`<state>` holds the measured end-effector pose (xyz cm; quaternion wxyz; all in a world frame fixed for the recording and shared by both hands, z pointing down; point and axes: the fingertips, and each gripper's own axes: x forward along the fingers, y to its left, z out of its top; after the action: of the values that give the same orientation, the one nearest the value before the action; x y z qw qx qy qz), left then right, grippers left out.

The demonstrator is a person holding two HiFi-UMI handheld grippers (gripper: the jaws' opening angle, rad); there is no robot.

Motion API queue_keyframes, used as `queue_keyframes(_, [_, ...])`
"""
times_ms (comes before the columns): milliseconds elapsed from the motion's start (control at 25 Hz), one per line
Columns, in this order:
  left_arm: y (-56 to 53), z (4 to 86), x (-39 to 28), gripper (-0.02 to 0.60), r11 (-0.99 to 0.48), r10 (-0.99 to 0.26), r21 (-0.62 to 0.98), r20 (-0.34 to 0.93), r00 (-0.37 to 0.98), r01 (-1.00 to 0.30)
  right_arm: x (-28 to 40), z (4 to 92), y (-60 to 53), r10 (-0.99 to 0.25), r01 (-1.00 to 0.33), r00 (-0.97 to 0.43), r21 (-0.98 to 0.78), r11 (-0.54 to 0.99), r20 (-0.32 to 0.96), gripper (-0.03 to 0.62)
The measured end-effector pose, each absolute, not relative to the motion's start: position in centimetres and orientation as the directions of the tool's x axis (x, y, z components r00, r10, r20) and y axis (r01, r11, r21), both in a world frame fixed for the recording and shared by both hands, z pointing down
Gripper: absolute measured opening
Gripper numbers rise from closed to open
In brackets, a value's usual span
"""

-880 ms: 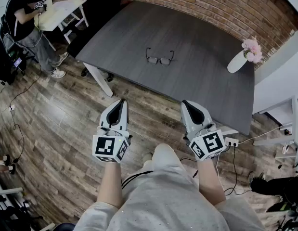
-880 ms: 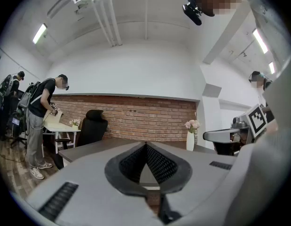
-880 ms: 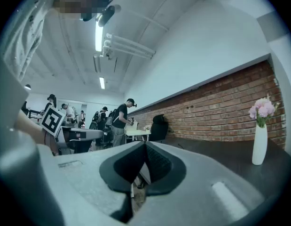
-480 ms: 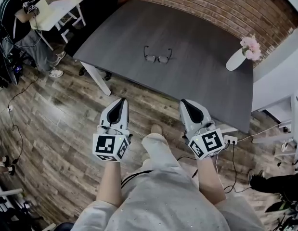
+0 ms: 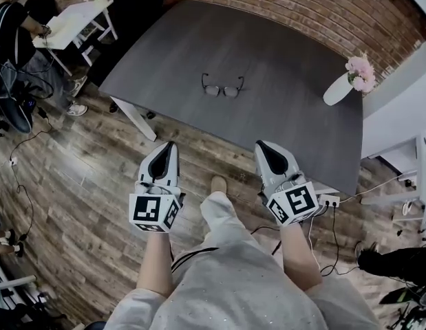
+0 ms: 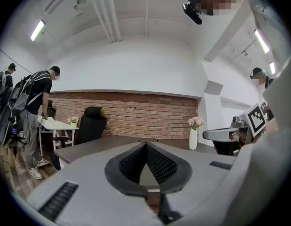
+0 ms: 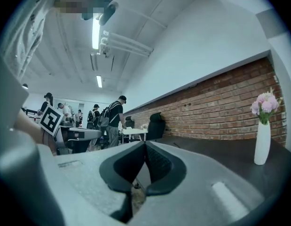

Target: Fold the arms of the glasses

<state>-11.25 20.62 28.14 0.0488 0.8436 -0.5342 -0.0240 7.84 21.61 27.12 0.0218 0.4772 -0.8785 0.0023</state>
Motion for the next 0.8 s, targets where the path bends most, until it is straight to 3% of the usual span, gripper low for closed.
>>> queue_keyframes(120, [19.3, 28.8, -11.1, -0.002, -0.422, -0.904, 0.109, 0.025, 0.427, -0.9, 8.1, 28.3, 20.2, -0.841, -0.842, -0.538, -0.002, 0.539, 0.062, 0.011])
queue_keyframes(280, [17.1, 28.8, -10.7, -0.002, -0.437, -0.897, 0.107, 0.012, 0.441, -0.893, 8.4, 28.5, 17.6, -0.844, -0.847, -0.531, -0.01, 0.532, 0.075, 0.104])
queue_keyframes(600, [12.6, 30.6, -10.2, 0.007, -0.433, -0.896, 0.113, 0.05, 0.441, -0.894, 8.6, 30.4, 13.6, -0.845, -0.853, -0.521, -0.036, 0.52, 0.119, 0.12])
queue_keyframes(800, [9.9, 31.8, -9.9, 0.06, -0.439, -0.889, 0.134, 0.079, 0.451, -0.889, 8.9, 31.6, 10.8, -0.846, -0.857, -0.515, -0.056, 0.512, 0.142, 0.122])
